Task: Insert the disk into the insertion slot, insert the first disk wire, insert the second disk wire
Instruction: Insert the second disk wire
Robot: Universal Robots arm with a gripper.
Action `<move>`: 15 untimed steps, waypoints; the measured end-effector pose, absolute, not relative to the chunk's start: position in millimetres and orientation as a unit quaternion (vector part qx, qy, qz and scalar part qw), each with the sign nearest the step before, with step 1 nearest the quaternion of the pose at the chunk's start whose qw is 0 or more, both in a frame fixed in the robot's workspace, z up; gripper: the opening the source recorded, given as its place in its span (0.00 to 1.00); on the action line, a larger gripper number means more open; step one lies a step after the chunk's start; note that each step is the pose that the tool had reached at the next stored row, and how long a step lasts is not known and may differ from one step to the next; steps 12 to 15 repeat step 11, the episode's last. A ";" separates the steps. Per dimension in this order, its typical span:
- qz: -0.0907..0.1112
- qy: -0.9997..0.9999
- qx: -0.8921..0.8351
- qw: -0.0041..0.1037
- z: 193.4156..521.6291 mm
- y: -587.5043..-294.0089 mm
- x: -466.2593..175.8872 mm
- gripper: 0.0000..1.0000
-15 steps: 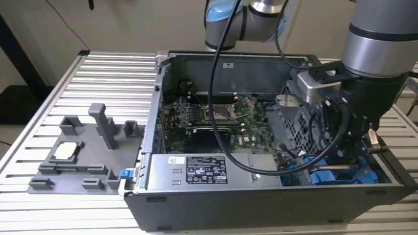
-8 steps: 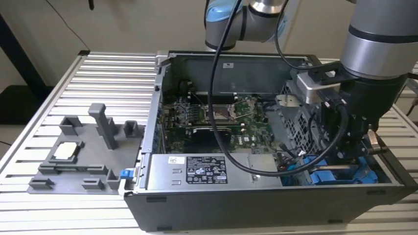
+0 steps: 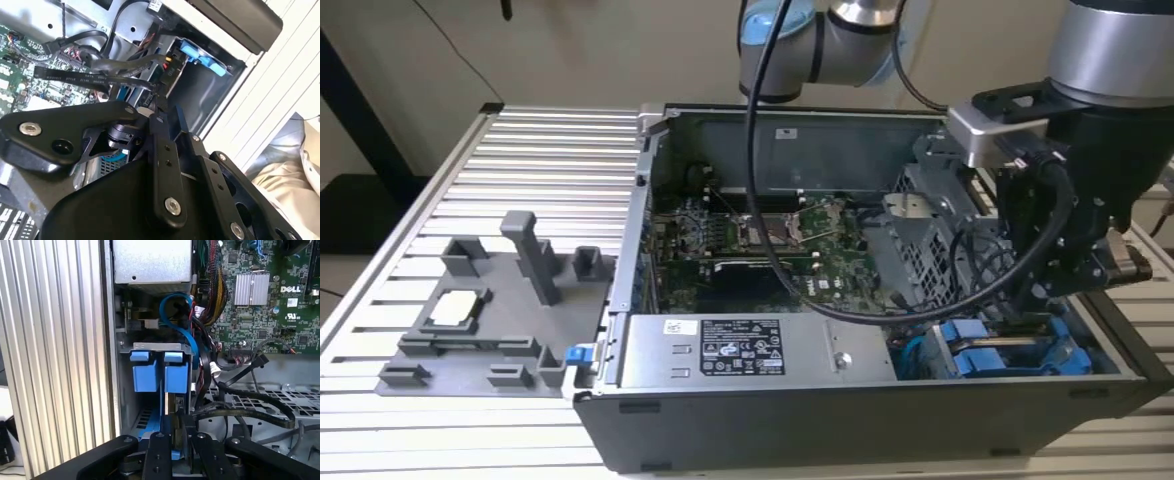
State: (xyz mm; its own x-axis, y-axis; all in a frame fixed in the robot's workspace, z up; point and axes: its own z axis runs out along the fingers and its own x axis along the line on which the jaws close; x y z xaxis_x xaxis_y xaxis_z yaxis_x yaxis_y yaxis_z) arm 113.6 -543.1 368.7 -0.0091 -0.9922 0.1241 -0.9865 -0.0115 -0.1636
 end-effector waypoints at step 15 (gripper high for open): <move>-0.102 0.703 -0.704 0.014 383.0 -543.1 113.6 0.24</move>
